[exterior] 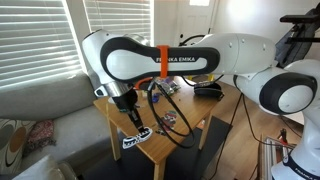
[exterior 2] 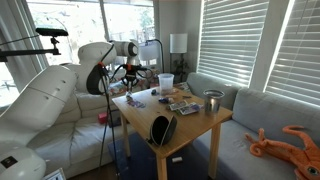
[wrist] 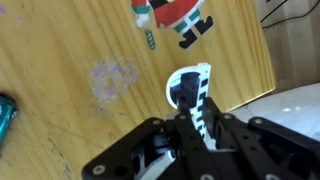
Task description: Pick up the white shades and put them in the clear cup
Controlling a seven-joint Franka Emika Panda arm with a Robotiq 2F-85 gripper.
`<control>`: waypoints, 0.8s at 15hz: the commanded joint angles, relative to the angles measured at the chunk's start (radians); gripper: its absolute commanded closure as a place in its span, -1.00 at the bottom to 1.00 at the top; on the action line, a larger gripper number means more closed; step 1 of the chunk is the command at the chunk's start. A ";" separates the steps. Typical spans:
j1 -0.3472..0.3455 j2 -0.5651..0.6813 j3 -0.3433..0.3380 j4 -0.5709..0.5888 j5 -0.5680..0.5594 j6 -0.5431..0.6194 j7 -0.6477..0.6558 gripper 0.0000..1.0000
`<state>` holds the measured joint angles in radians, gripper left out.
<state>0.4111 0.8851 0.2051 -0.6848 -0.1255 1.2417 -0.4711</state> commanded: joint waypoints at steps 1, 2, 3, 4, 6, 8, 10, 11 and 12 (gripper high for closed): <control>-0.005 0.008 -0.004 0.024 0.013 -0.062 0.050 -0.07; 0.011 -0.016 -0.007 -0.013 0.005 -0.047 0.097 -0.20; -0.007 0.000 0.000 0.000 0.000 -0.031 0.038 0.17; -0.004 0.000 0.000 0.000 0.000 -0.031 0.057 0.01; 0.003 0.000 0.000 0.000 0.001 -0.031 0.075 -0.19; 0.006 0.000 0.000 0.000 0.000 -0.031 0.081 -0.70; 0.018 0.005 -0.005 -0.005 -0.014 -0.051 0.075 -0.86; 0.020 0.006 -0.003 -0.014 -0.012 -0.047 0.079 -0.99; 0.021 0.006 -0.002 -0.021 -0.010 -0.043 0.081 -1.00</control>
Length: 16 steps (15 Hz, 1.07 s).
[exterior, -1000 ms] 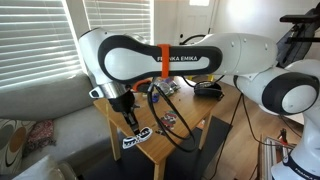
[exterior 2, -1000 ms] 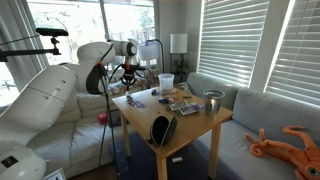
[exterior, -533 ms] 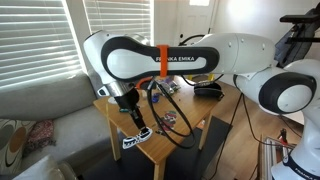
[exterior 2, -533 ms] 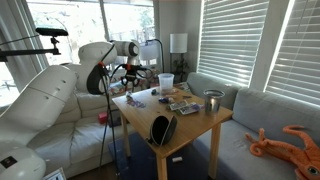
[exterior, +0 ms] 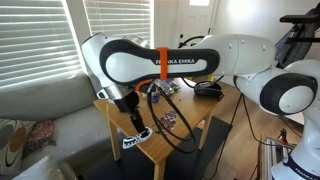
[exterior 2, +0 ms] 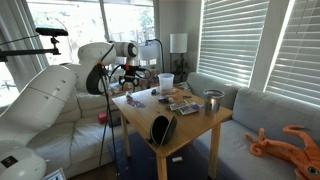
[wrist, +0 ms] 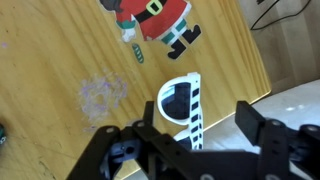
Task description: Pick up the white shades and put them in the clear cup
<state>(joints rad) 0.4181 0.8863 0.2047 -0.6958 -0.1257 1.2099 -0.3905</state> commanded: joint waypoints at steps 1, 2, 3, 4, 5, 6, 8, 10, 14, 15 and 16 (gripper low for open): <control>0.016 0.007 -0.001 -0.014 -0.010 -0.011 -0.003 -0.95; 0.020 0.009 -0.001 -0.016 -0.012 -0.014 -0.004 -0.76; 0.027 0.013 -0.004 -0.015 -0.016 -0.019 0.001 -0.44; 0.033 0.016 -0.006 -0.013 -0.021 -0.021 0.001 -0.40; 0.036 0.018 -0.008 -0.012 -0.025 -0.024 0.001 -0.28; 0.040 0.021 -0.010 -0.010 -0.027 -0.031 0.003 -0.10; 0.045 0.026 -0.011 -0.004 -0.032 -0.044 -0.002 0.15; 0.047 0.030 -0.013 0.001 -0.037 -0.059 -0.005 0.44; 0.046 0.032 -0.014 0.008 -0.048 -0.083 -0.012 0.96; 0.045 0.032 -0.015 0.009 -0.049 -0.085 -0.012 1.00; 0.046 0.028 -0.017 0.009 -0.052 -0.082 -0.008 1.00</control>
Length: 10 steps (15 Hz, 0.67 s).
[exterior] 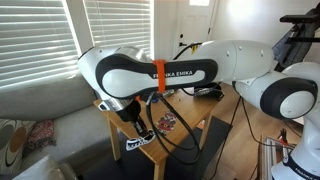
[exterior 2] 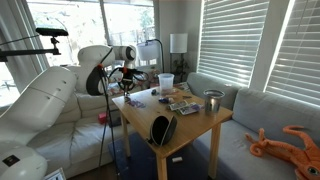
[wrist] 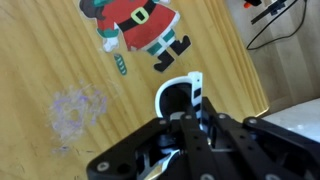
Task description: Pick up the white shades and put them in the clear cup
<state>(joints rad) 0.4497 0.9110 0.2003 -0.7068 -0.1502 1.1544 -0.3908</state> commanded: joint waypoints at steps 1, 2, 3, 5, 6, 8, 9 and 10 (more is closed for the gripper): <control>0.016 -0.004 -0.017 0.017 -0.033 -0.018 -0.002 0.94; 0.017 -0.016 -0.023 0.011 -0.040 -0.003 0.011 0.94; 0.021 -0.036 -0.036 0.004 -0.052 0.017 0.063 0.94; 0.024 -0.080 -0.045 -0.014 -0.076 0.073 0.117 0.94; 0.008 -0.085 -0.034 -0.016 -0.063 0.057 0.099 0.94; 0.002 -0.057 -0.027 0.007 -0.048 0.055 0.083 0.77; 0.002 -0.067 -0.028 0.006 -0.048 0.055 0.084 0.77; 0.002 -0.073 -0.029 0.006 -0.048 0.055 0.084 0.94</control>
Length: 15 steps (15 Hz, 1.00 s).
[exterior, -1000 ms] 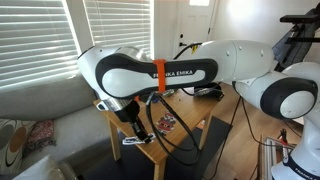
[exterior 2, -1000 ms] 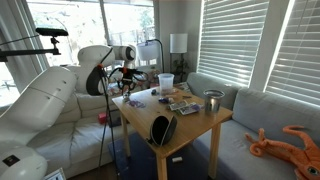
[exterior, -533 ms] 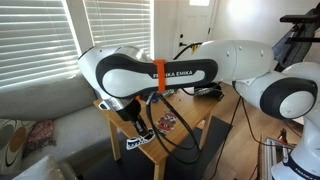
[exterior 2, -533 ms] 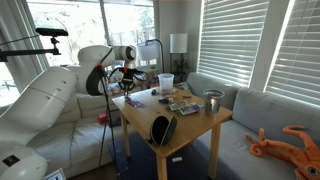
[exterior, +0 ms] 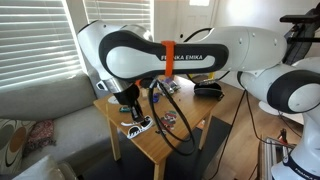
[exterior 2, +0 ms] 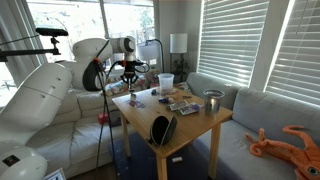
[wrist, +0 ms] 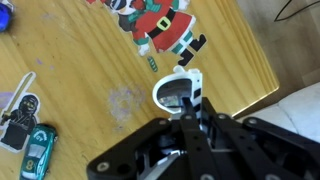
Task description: Pick up the white shades and put them in the clear cup
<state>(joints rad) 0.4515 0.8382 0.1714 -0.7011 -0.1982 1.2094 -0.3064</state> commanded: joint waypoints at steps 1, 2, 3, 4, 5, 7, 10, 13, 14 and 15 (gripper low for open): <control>0.006 -0.005 -0.016 0.015 -0.028 0.017 0.003 0.94; 0.025 -0.025 -0.045 0.028 -0.086 0.022 0.001 0.94; 0.032 -0.039 -0.059 0.038 -0.124 0.024 -0.011 0.94; 0.042 -0.058 -0.071 0.051 -0.165 0.016 -0.023 0.94; 0.056 -0.077 -0.083 0.069 -0.208 0.003 -0.040 0.94; 0.087 -0.103 -0.099 0.102 -0.292 0.008 -0.089 0.94; 0.148 -0.118 -0.145 0.174 -0.398 0.008 -0.209 0.94; 0.175 -0.143 -0.167 0.194 -0.459 0.021 -0.389 0.94; 0.170 -0.143 -0.163 0.208 -0.454 0.039 -0.452 0.94; 0.158 -0.140 -0.158 0.226 -0.439 0.066 -0.513 0.94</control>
<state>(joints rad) 0.6162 0.6907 0.0233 -0.5260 -0.6260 1.2388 -0.6484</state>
